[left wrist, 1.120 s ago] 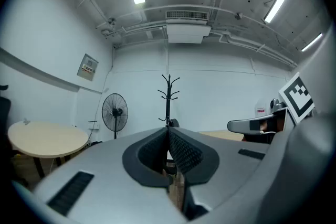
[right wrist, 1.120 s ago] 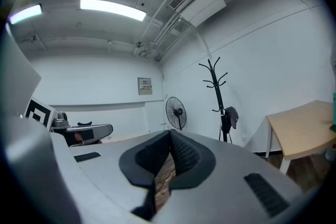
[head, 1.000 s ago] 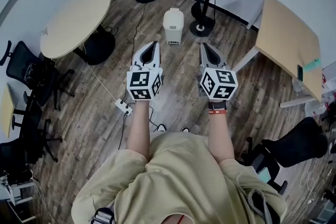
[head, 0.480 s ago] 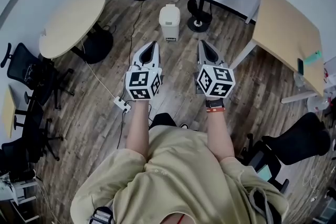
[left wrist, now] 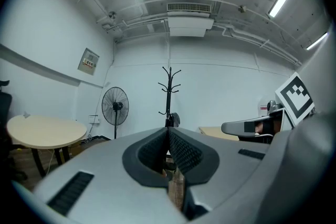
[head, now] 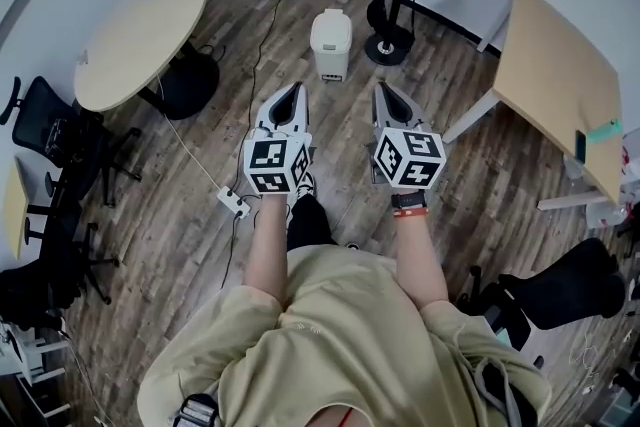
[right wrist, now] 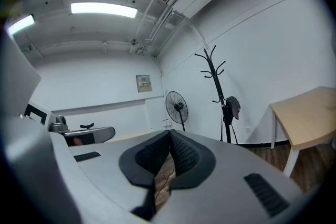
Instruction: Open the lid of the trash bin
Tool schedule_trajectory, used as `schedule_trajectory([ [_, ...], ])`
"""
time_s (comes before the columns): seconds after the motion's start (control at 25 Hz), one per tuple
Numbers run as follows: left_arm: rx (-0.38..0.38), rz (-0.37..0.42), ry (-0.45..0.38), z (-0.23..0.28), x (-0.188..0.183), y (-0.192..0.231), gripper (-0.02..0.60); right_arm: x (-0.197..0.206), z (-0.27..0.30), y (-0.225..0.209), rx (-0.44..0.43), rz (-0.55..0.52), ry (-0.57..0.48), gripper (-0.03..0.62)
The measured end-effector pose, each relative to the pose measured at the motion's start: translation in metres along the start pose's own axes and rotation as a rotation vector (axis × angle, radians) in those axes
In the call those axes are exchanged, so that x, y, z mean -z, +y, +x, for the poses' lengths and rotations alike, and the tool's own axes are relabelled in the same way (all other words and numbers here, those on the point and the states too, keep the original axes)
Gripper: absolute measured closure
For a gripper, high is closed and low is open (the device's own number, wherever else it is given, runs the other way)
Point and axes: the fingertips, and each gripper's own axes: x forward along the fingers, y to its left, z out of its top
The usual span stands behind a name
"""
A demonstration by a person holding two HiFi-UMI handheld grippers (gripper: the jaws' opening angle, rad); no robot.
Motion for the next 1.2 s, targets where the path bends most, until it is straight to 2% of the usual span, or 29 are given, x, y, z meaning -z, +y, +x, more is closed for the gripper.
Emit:
schedule_trajectory([
  [0.36, 0.032, -0.027, 0.016, 0.005, 0.01, -0.023, 0.56, 0.002, -0.012, -0.009, 0.006, -0.013, 0.023, 0.579],
  [0.68, 0.054, -0.021, 0.033, 0.005, 0.013, -0.032, 0.56, 0.008, -0.019, -0.015, 0.032, -0.022, 0.042, 0.579],
  [0.96, 0.079, 0.012, 0.024, 0.015, 0.008, -0.03, 0.56, 0.003, -0.015, -0.019, 0.053, -0.073, 0.006, 0.579],
  [1.2, 0.123, 0.021, 0.02, 0.028, 0.005, -0.037, 0.56, 0.004, -0.012, -0.027, 0.078, -0.051, -0.012, 0.579],
])
